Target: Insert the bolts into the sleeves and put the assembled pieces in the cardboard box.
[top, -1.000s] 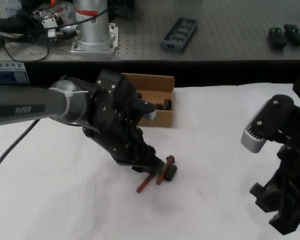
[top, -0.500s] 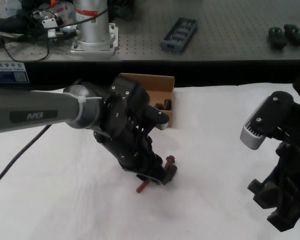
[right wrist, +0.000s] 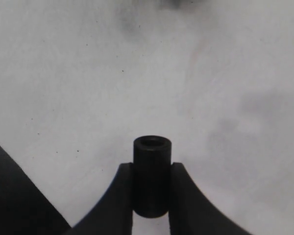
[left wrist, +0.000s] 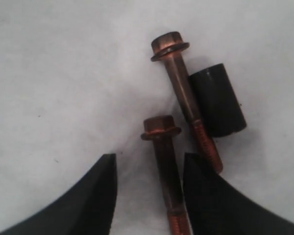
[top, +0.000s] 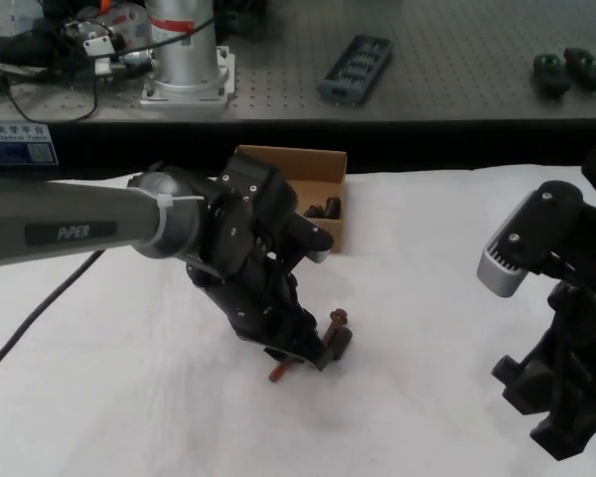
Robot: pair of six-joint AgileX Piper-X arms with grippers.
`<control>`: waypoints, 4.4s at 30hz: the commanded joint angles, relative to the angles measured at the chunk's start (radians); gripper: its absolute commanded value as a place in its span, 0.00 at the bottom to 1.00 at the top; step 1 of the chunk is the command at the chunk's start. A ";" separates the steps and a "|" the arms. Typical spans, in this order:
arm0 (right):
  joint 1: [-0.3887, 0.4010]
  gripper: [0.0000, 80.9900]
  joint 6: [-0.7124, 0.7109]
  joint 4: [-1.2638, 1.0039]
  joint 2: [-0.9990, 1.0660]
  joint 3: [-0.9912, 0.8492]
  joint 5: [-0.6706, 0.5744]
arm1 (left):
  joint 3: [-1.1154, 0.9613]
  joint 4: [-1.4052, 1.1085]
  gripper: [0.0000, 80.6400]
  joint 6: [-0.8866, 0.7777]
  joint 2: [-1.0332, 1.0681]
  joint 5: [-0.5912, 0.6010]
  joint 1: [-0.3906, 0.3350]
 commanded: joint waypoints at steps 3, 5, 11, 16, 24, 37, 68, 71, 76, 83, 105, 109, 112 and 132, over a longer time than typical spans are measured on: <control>-0.004 0.03 -0.006 -0.004 -0.009 -0.002 -0.013 | -0.013 -0.007 0.41 0.010 0.015 -0.003 -0.002; -0.004 0.03 -0.006 -0.004 -0.009 -0.002 -0.013 | -0.013 -0.009 0.41 0.010 0.029 -0.003 -0.002; -0.004 0.03 -0.006 0.001 -0.009 -0.002 -0.013 | -0.013 -0.007 0.29 0.002 0.051 0.021 -0.004; -0.004 0.03 -0.006 0.000 -0.009 -0.002 -0.013 | -0.013 -0.007 0.07 0.002 0.051 0.024 -0.004; -0.004 0.03 -0.006 0.003 -0.009 -0.002 -0.013 | -0.013 0.004 0.01 -0.025 -0.004 0.028 -0.004; -0.001 0.03 -0.006 -0.032 -0.009 -0.002 -0.075 | 0.062 -0.011 0.01 -0.164 -0.300 0.065 0.048; 0.069 0.03 0.404 -0.869 0.174 -0.002 -0.701 | 0.656 -1.257 0.01 -1.082 -0.704 0.541 0.190; 0.069 0.03 0.441 -0.931 0.174 -0.002 -0.701 | 0.656 -1.257 0.01 -1.084 -0.704 0.553 0.190; 0.069 0.03 0.465 -0.956 0.174 -0.002 -0.692 | 0.656 -1.316 0.01 -1.130 -0.704 0.555 0.190; 0.069 0.03 0.474 -0.929 0.174 -0.002 -0.670 | 0.656 -1.360 0.01 -1.135 -0.704 0.555 0.190; 0.066 0.03 0.474 -0.942 0.174 -0.002 -0.607 | 0.656 -1.360 0.01 -1.168 -0.704 0.570 0.190; 0.066 0.03 0.474 -0.944 0.174 -0.002 -0.607 | 0.656 -1.360 0.01 -1.173 -0.704 0.572 0.190; 0.066 0.03 0.474 -0.950 0.174 -0.002 -0.603 | 0.656 -1.360 0.01 -1.174 -0.704 0.572 0.190; 0.066 0.03 0.540 -1.026 0.174 -0.002 -0.566 | 0.707 -1.360 0.01 -1.188 -0.704 0.574 0.190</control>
